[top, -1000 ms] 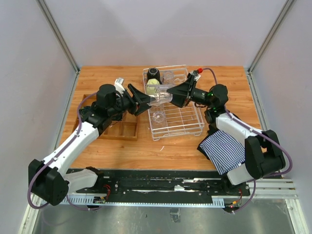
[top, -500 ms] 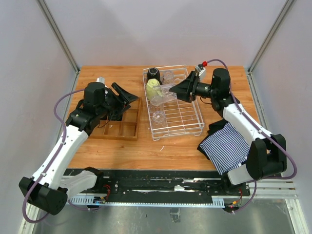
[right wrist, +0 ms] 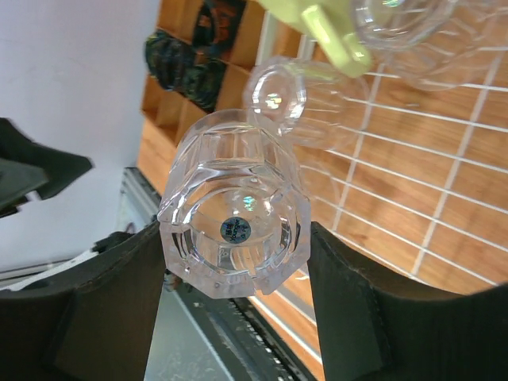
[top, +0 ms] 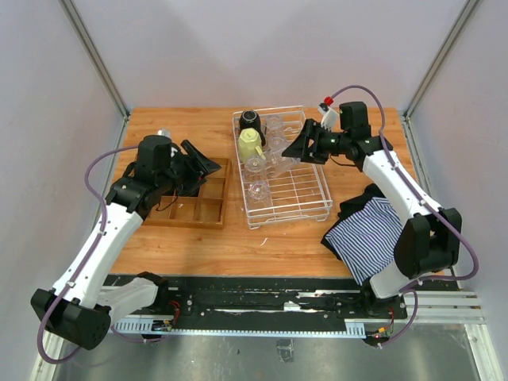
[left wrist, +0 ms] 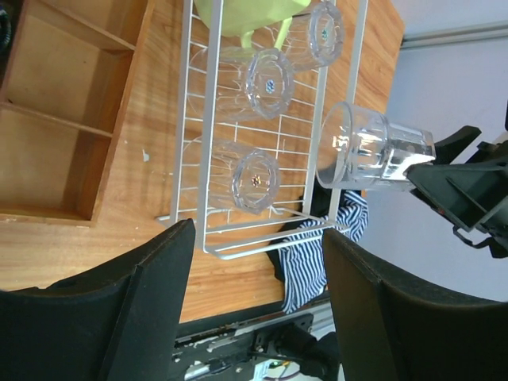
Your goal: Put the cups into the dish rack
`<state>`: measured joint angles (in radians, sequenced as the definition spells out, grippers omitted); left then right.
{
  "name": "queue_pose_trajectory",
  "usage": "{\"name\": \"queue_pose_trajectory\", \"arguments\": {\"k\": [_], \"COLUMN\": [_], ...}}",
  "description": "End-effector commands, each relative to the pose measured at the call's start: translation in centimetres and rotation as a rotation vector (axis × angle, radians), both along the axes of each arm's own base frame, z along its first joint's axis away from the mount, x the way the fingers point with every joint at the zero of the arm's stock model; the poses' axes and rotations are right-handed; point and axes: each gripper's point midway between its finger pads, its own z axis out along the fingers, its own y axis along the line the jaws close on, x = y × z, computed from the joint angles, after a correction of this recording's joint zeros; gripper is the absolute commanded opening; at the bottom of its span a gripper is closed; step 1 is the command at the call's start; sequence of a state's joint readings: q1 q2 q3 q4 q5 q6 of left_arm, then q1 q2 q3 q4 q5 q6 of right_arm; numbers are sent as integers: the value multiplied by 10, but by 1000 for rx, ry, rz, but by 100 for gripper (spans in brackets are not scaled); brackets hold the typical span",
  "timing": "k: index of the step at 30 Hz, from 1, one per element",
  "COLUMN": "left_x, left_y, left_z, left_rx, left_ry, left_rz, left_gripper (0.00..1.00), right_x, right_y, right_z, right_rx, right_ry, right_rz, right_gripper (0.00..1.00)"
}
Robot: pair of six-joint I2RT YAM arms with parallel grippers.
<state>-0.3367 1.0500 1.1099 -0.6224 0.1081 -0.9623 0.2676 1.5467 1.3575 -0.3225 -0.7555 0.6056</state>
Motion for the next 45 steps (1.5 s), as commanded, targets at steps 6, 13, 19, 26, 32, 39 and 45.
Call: {"name": "queue_pose_trajectory", "arguments": {"k": [6,13,19,26,32,39,45], "left_x": [8,16,24,30,33,34,34], "left_y": [14,16,17,20,26,30,33], "left_z": [9,6,3,-3,-5,-9,-11], "left_rx": [79,92,106,115,116,120,126], "left_ry": [-32,-26,-19,-7,-3,6,8], "left_rz": [17,16,13,14,22,29,33], "left_gripper": [70,70,69,69,70,70,69], "right_x": [28,43,46,45,44,43,44], "right_y": [-35,-46,-39,-26,-20,-10,-2], "right_z": [-23,-36,-46,-56,-70,-83,-87], "right_rx": [-286,-463,-613,-754,-866,-948,-963], "right_ry": [-76,-102,-126,-160,-181,-207,-218], "right_rz": [-38,-26,17,64,104,142,156], "right_gripper": [21,20,20,20,18,17,15]}}
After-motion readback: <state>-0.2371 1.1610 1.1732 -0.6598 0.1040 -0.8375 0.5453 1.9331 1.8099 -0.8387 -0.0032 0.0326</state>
